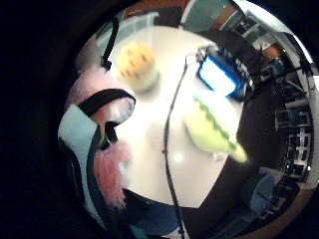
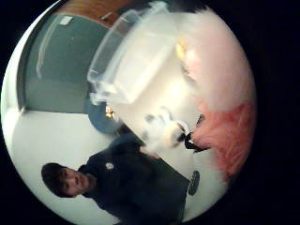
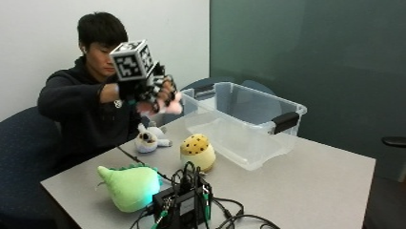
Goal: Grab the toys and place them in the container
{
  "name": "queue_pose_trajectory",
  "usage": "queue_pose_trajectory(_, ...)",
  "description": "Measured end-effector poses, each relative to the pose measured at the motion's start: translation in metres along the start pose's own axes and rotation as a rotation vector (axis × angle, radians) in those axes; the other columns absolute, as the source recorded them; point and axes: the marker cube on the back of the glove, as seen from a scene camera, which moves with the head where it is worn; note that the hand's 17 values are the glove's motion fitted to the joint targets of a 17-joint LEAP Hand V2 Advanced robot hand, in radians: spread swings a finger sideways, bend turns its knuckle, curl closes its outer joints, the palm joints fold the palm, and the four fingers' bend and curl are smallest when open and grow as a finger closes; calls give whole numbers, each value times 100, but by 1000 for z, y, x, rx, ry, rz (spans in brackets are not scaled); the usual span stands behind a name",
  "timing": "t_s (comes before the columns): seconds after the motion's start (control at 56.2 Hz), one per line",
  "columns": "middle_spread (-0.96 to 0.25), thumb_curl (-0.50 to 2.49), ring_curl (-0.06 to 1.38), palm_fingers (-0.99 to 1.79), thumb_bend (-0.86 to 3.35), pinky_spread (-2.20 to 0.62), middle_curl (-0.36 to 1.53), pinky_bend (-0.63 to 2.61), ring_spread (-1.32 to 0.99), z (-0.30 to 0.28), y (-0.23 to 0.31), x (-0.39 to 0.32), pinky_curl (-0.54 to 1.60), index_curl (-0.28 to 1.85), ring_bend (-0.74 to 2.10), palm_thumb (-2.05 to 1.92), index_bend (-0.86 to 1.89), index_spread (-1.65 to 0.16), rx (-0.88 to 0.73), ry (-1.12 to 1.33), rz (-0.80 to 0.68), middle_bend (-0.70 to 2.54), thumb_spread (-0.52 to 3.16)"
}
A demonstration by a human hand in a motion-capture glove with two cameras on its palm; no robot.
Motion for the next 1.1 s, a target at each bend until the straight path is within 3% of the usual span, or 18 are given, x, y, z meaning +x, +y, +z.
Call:
queue_pose_trajectory(0.125,-27,72,56,61,16,-35,37,118,-38,-51,-62,-41,39,22,99,81,15,-31,60,-52,-91,50,85)
queue_pose_trajectory(0.213,-28,74,57,60,14,-35,39,120,-38,-72,-122,-65,39,22,100,82,15,-31,36,-256,11,49,82)
queue_pose_trajectory(0.267,-29,74,57,58,13,-35,40,123,-38,-68,-151,-78,39,22,99,80,14,-31,41,-261,67,47,84)
queue_pose_trajectory(0.338,-29,73,57,54,13,-36,41,127,-37,-37,-159,-131,40,22,98,78,12,-31,29,-175,-6,45,93)
queue_pose_trajectory(0.445,-23,69,57,30,9,-34,38,141,-33,-14,-179,-148,43,21,91,72,11,-31,-40,-168,-5,27,104)
queue_pose_trajectory(0.516,-13,62,53,-23,-1,-22,35,137,-22,10,-172,-179,44,26,66,58,19,-29,-70,-73,-112,15,108)
queue_pose_trajectory(0.569,-8,55,43,-45,-11,-12,32,130,-14,6,-173,-171,40,27,37,39,22,-28,-20,-40,-92,9,111)
queue_pose_trajectory(0.658,-2,47,35,-40,-9,-3,28,120,-6,-8,-168,-139,36,28,18,18,17,-27,12,-42,-45,6,115)
queue_pose_trajectory(0.854,1,40,28,-23,-3,5,25,104,1,-20,-133,-33,31,29,14,6,17,-27,19,-31,95,12,124)
queue_pose_trajectory(1.103,3,37,25,-14,0,7,25,97,2,42,-92,49,30,29,16,11,14,-26,-85,-43,211,17,137)
